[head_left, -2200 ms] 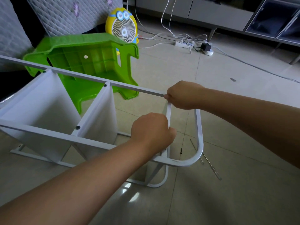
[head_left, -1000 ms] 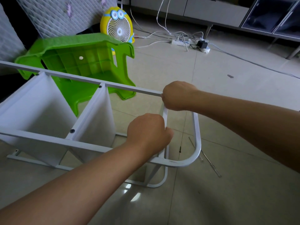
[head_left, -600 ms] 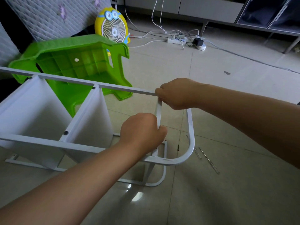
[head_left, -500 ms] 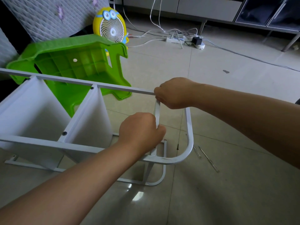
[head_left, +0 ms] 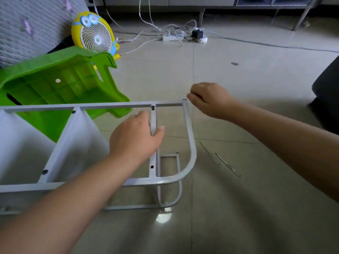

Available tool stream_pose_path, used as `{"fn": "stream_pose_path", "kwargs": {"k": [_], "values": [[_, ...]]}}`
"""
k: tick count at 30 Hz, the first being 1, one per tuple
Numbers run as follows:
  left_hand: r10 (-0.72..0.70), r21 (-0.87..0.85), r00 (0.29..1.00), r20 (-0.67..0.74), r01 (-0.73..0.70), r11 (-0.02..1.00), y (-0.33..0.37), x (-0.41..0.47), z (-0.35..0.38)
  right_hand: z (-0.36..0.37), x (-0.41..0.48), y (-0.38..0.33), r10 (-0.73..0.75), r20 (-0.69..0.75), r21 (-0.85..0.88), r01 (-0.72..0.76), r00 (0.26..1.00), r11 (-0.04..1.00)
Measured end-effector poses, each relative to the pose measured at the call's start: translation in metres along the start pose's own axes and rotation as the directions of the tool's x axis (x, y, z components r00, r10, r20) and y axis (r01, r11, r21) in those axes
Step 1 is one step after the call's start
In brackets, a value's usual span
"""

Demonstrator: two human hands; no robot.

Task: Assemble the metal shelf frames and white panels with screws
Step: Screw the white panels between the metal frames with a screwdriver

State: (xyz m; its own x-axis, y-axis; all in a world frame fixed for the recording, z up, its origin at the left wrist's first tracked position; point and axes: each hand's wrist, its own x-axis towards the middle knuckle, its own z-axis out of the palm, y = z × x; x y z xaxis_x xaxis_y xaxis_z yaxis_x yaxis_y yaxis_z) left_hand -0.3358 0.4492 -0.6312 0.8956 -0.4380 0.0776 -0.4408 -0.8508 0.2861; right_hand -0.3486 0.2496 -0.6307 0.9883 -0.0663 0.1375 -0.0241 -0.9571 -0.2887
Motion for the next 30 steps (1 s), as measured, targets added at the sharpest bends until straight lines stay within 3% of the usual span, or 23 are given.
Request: {"fn": "stream_pose_path", "kwargs": {"k": [2,4,9,13,18,23,26,30], "values": [[-0.052,-0.025,0.998,-0.020,0.051,0.998,0.009,0.013,0.004,0.021,-0.020,0.038,0.234,0.023,0.056,-0.235,0.972,0.970],[-0.104,-0.053,0.994,-0.040,0.102,0.993,0.019,0.023,0.011,0.054,-0.046,0.077,0.397,0.147,-0.013,-0.399,0.906,0.917],[-0.218,-0.116,0.975,-0.051,0.211,0.971,0.024,0.028,0.020,0.137,-0.118,0.135,0.608,0.349,-0.191,-0.581,0.713,0.791],[-0.212,-0.093,0.975,-0.060,0.206,0.974,0.026,0.027,0.020,0.177,-0.150,0.139,0.694,0.381,-0.243,-0.658,0.611,0.713],[-0.215,-0.068,0.975,-0.063,0.210,0.975,0.026,0.028,0.021,0.187,-0.150,0.130,0.708,0.353,-0.313,-0.636,0.611,0.705],[-0.213,-0.062,0.975,-0.064,0.209,0.976,0.026,0.028,0.022,0.172,-0.127,0.127,0.777,0.326,-0.151,-0.782,0.538,0.605],[-0.220,-0.077,0.974,-0.056,0.215,0.974,0.025,0.028,0.022,0.142,-0.099,0.124,0.774,0.188,0.040,-0.792,0.605,0.609],[-0.221,-0.094,0.974,-0.046,0.216,0.972,0.026,0.027,0.021,0.090,-0.054,0.095,0.681,-0.054,0.215,-0.657,0.731,0.723]]}}
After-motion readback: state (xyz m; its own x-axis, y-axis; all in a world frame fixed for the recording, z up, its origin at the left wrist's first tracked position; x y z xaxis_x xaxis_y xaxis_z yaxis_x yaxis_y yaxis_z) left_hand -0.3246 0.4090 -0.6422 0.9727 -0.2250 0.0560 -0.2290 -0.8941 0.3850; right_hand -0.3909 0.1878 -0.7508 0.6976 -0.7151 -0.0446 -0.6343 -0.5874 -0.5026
